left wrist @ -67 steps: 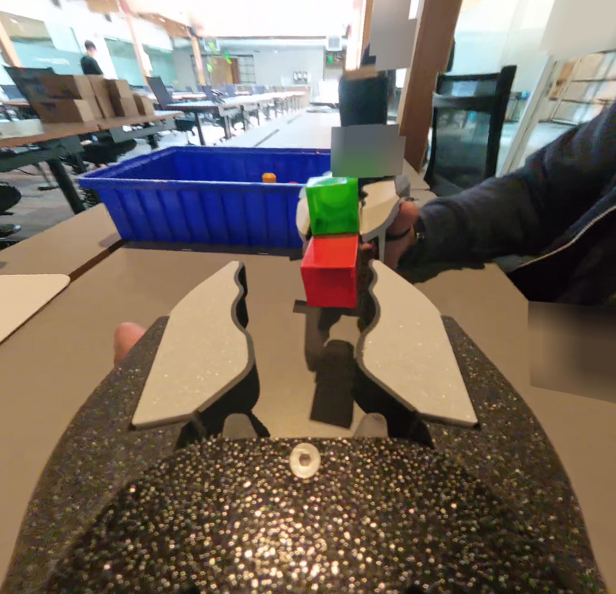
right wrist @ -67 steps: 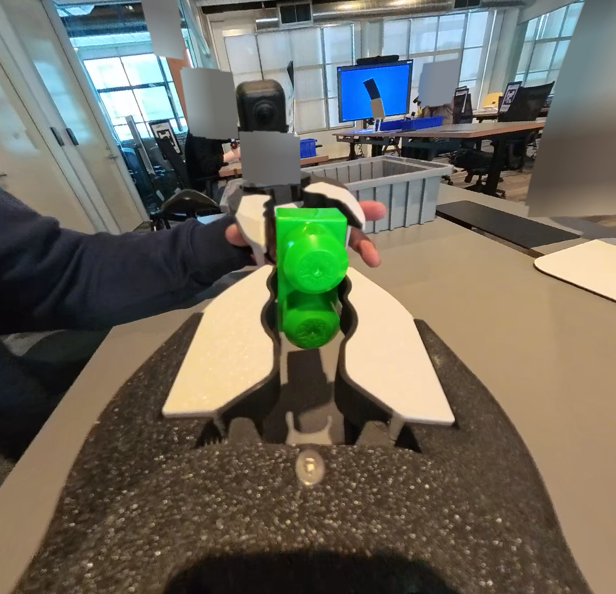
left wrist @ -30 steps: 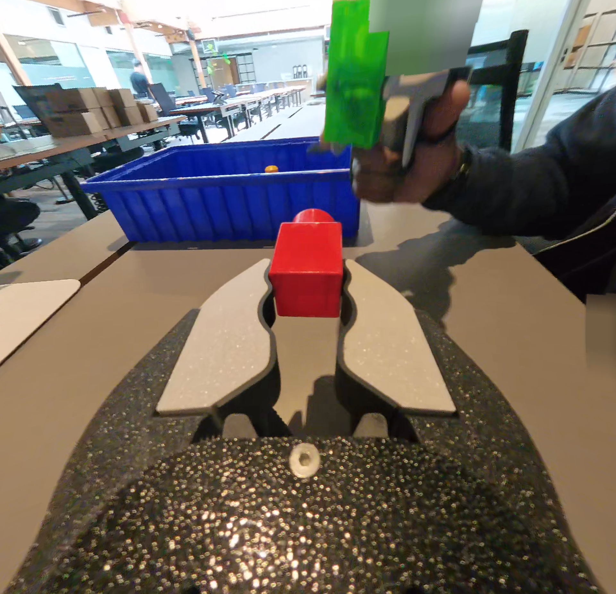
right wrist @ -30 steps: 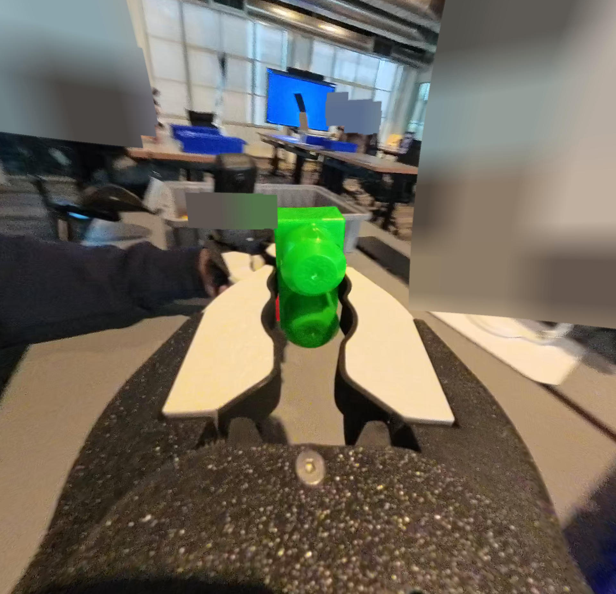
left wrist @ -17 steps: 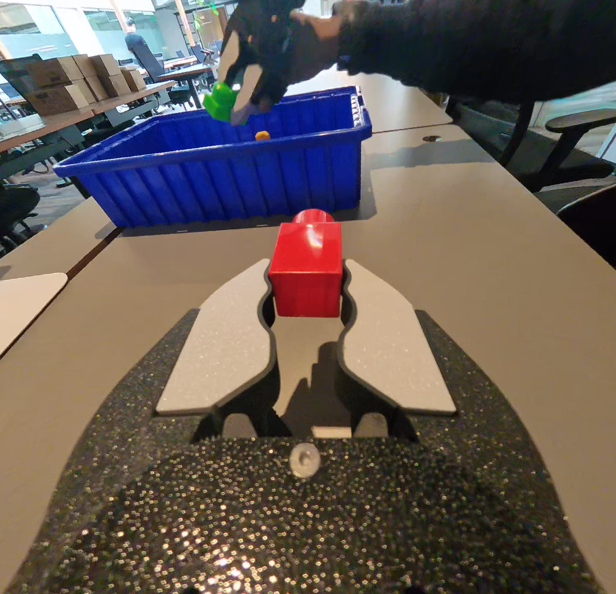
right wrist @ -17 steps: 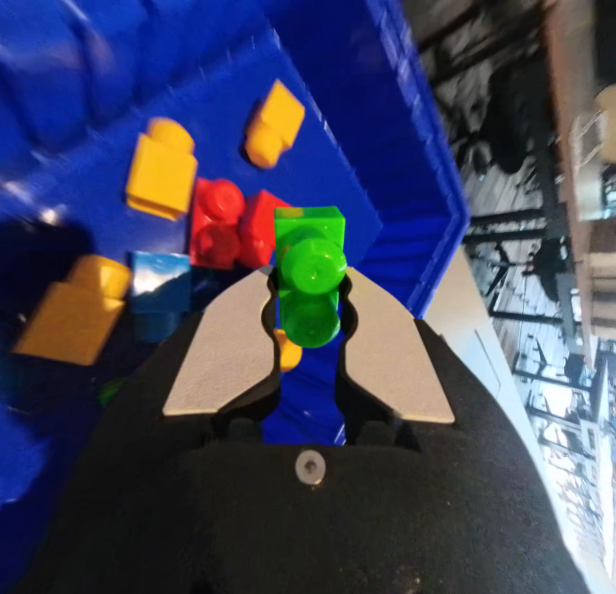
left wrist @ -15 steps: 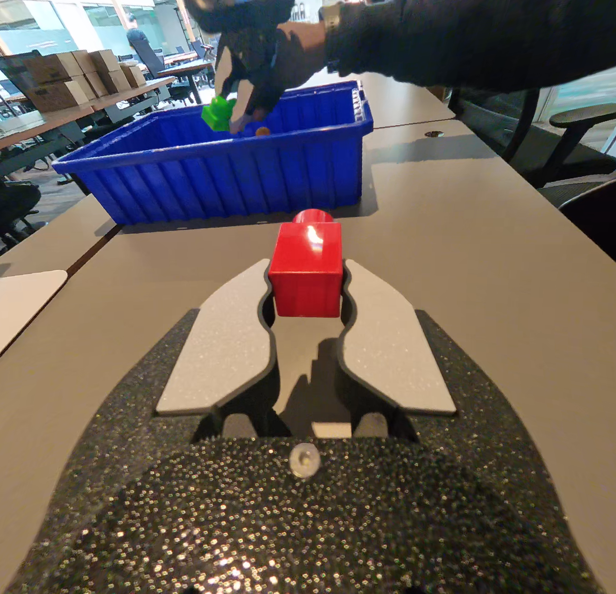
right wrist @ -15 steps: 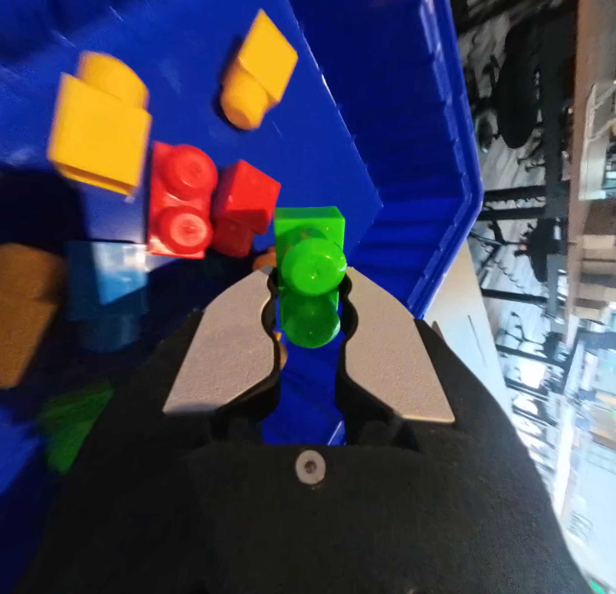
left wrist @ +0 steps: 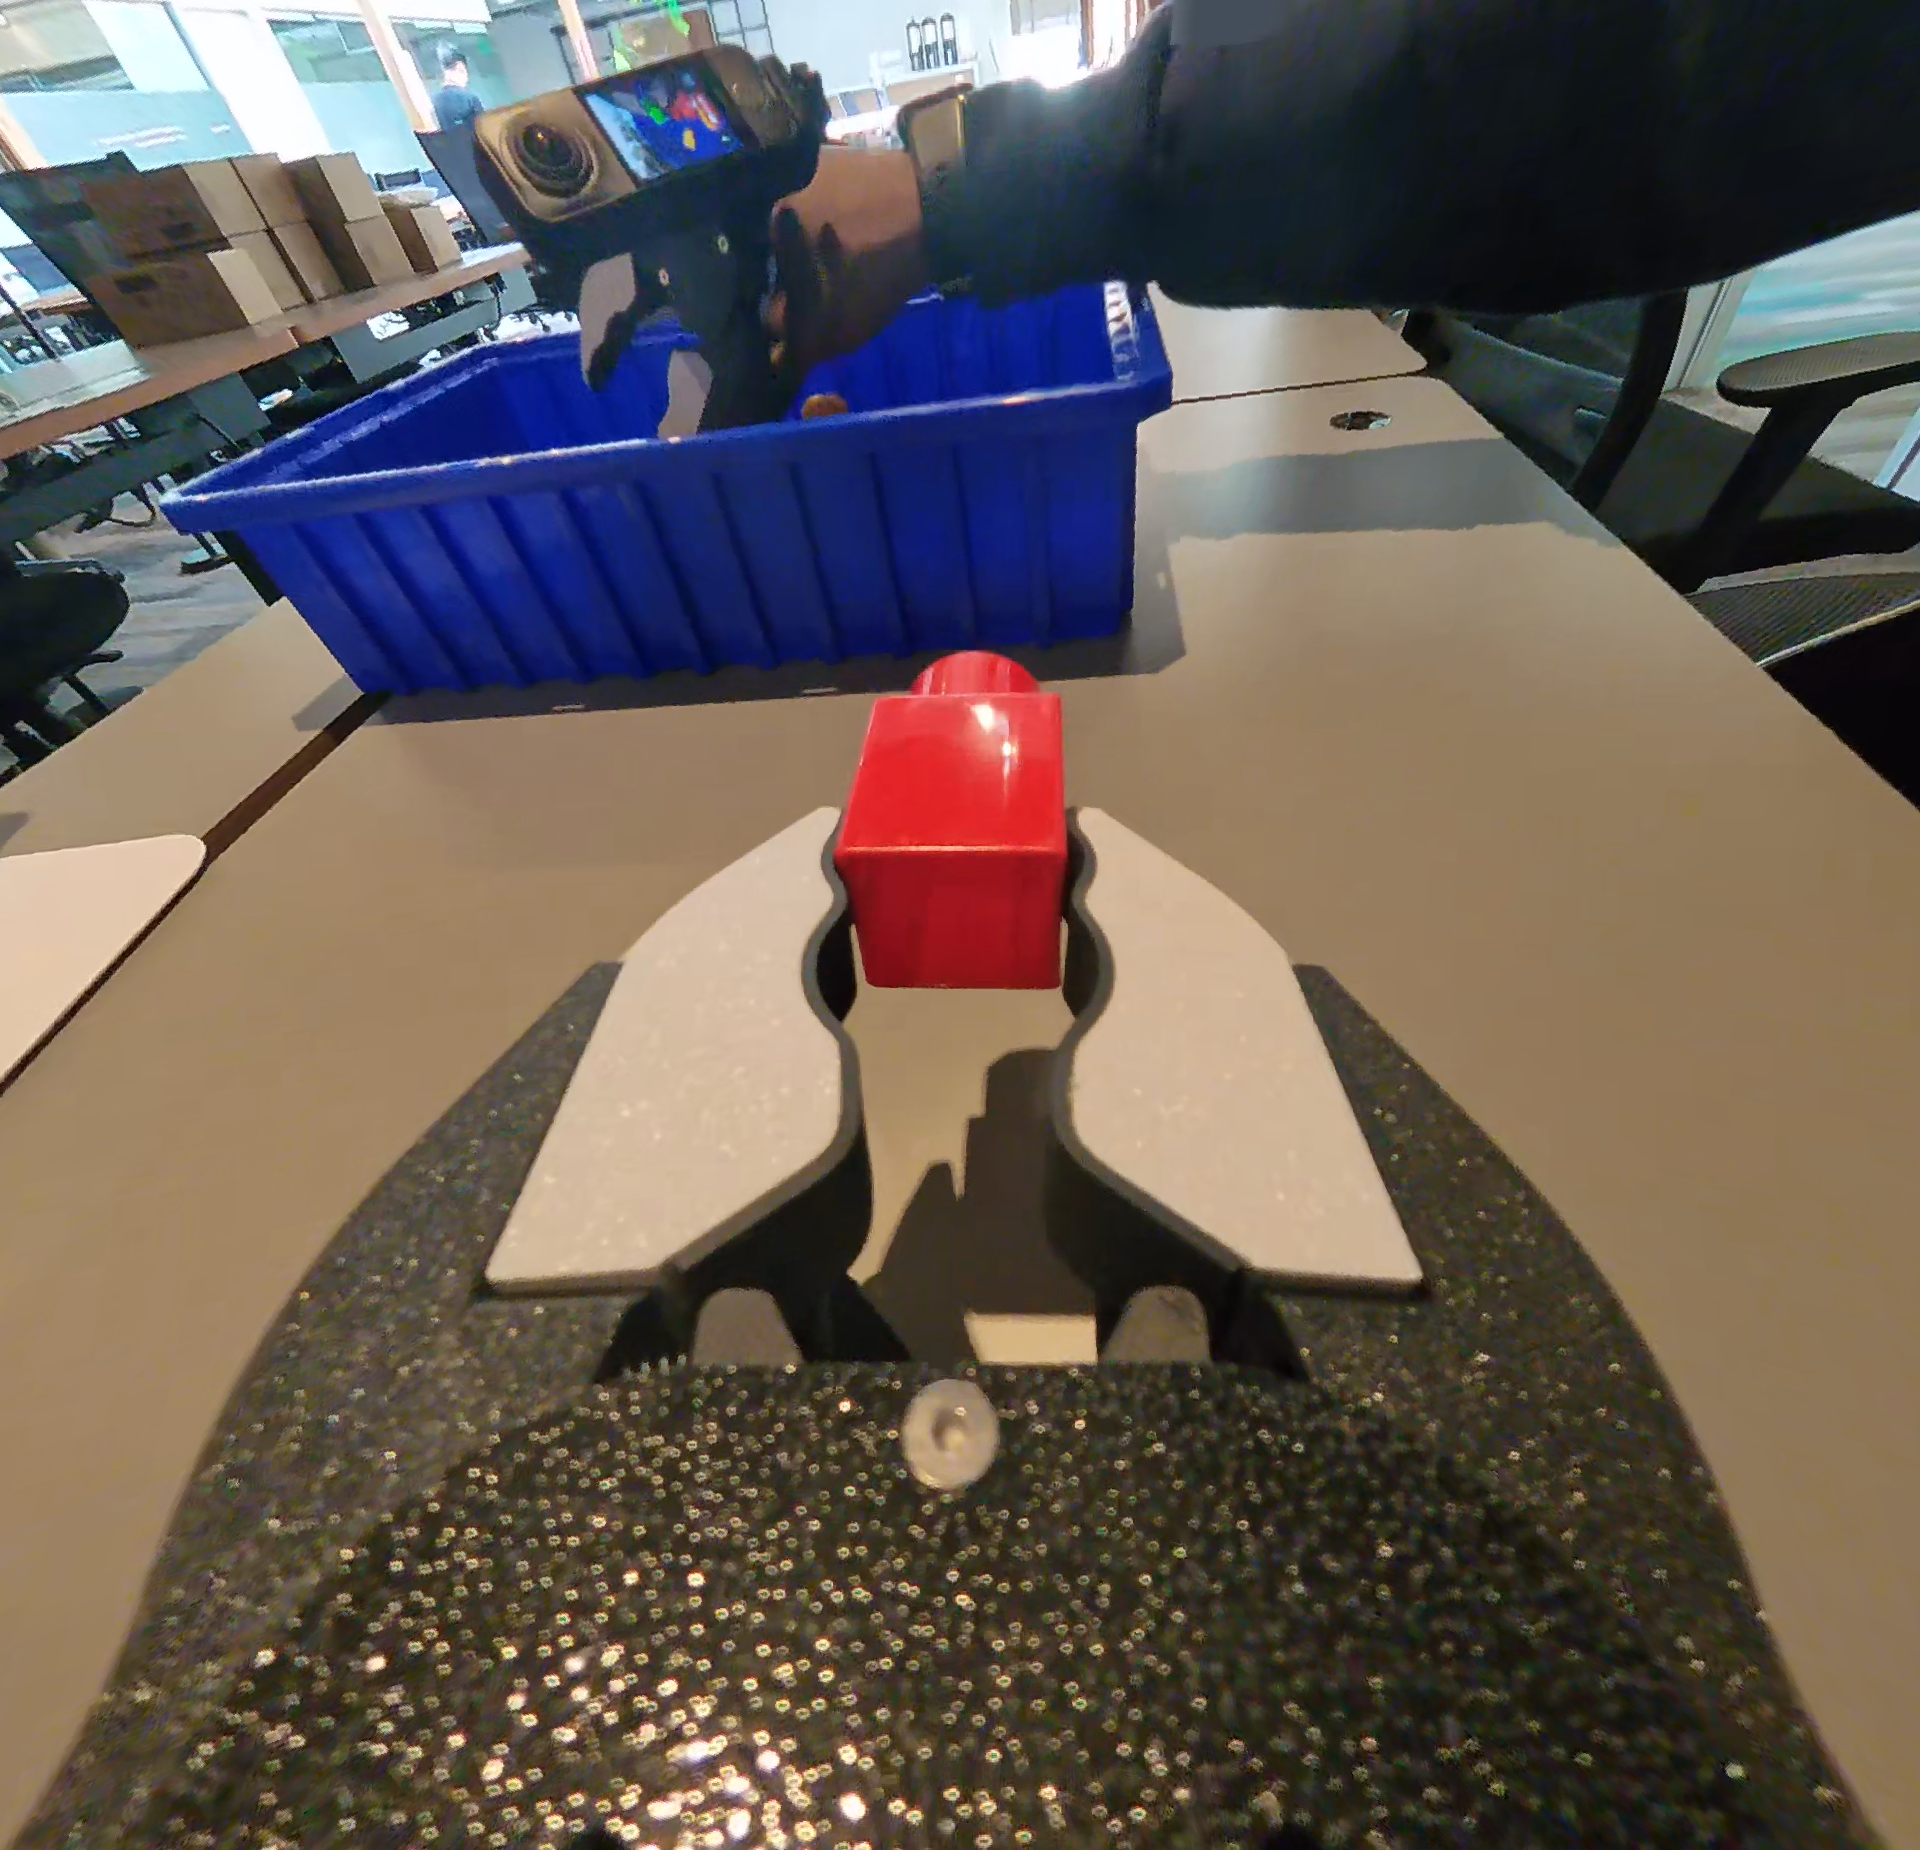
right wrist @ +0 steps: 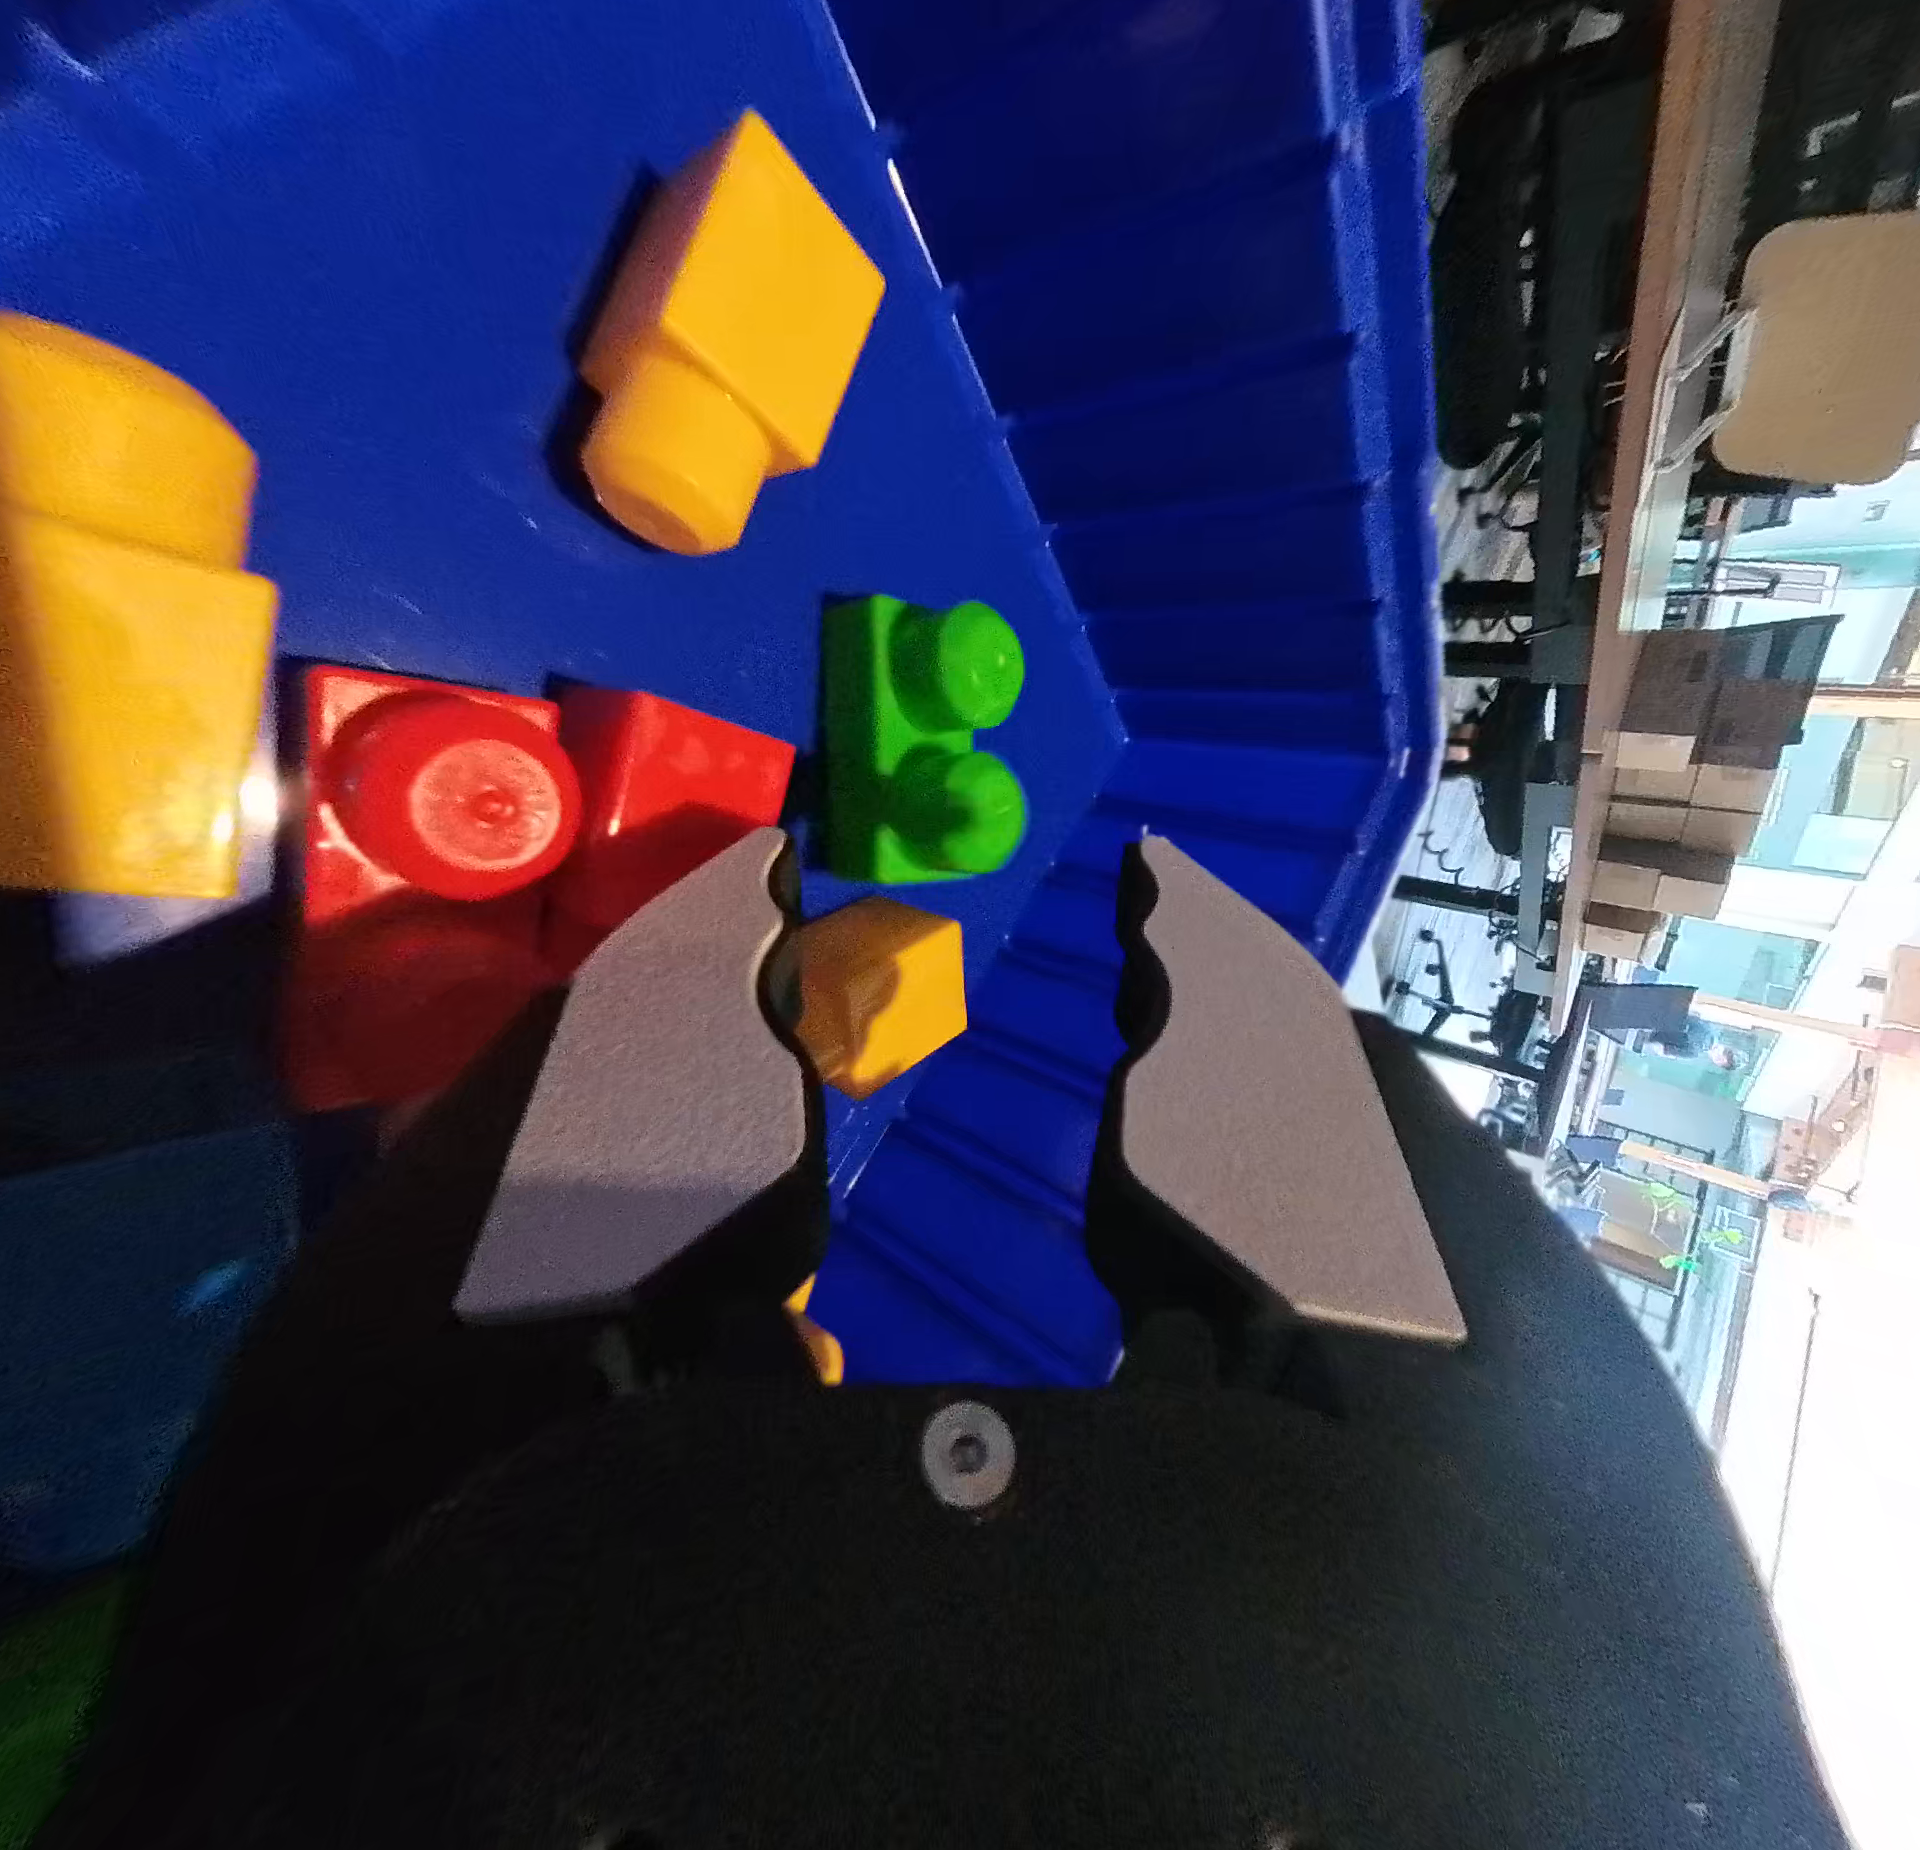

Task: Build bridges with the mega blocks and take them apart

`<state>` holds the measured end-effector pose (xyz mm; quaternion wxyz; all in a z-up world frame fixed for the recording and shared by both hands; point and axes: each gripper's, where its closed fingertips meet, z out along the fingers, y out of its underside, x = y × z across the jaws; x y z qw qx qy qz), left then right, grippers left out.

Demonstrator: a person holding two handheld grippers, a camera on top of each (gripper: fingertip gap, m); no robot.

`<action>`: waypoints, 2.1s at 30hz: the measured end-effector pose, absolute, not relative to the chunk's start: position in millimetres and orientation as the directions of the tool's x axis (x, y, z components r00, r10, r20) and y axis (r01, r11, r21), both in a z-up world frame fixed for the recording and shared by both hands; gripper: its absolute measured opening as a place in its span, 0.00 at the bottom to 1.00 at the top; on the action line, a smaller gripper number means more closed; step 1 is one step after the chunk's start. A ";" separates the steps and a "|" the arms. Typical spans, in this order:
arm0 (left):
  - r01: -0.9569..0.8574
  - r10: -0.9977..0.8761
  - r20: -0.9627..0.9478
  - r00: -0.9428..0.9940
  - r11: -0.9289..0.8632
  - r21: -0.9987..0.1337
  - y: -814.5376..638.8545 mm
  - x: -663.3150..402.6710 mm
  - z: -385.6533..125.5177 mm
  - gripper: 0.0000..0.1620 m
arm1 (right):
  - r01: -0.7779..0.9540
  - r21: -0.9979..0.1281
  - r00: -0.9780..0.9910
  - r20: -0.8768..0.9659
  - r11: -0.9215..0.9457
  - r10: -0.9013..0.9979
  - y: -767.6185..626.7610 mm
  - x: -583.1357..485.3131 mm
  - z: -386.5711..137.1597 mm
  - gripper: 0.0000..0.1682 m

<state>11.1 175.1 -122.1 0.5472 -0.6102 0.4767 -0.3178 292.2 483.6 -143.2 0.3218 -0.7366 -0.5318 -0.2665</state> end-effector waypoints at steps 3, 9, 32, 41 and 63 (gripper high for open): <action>-0.217 -0.928 -0.131 0.348 0.057 -0.975 175.2 13.4 -119.1 0.22 | 0.959 -0.212 0.283 0.753 -0.188 0.594 470.1 277.9 -126.9 0.37; -0.137 -0.924 -0.120 0.363 0.074 -0.988 174.2 18.5 -104.4 0.22 | 0.953 -0.296 0.273 0.767 -0.058 0.581 411.1 217.0 -79.4 0.35; -0.330 -0.600 -0.668 0.441 0.583 -0.742 158.8 40.7 -71.6 0.22 | 0.521 -0.664 -0.021 -0.639 -0.537 0.769 139.8 22.0 -75.0 0.22; -0.273 -0.609 -0.560 0.561 0.502 -0.820 174.1 19.2 -60.9 0.21 | 0.485 -0.793 0.353 -0.207 -0.368 0.912 243.9 107.5 -44.6 0.22; -0.374 -0.593 -0.581 0.558 0.445 -0.814 187.9 16.9 -82.3 0.18 | 0.758 -0.388 0.637 0.264 -0.525 0.724 387.7 303.7 -128.2 0.42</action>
